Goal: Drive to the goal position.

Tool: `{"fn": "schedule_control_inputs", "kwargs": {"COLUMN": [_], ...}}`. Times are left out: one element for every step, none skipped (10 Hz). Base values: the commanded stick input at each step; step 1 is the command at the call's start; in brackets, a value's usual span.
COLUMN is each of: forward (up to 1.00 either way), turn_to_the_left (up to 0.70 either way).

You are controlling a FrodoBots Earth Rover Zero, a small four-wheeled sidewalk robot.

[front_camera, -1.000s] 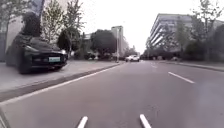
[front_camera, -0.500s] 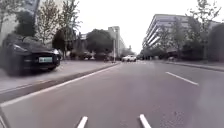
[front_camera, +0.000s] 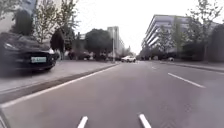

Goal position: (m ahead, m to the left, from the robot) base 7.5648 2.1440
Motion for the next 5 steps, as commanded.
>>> {"fn": "schedule_control_inputs", "kwargs": {"forward": [0.7, 0.7, 0.7, 0.7, 0.7], "turn_to_the_left": [0.0, 0.0, 0.0, 0.0, 0.0]}}
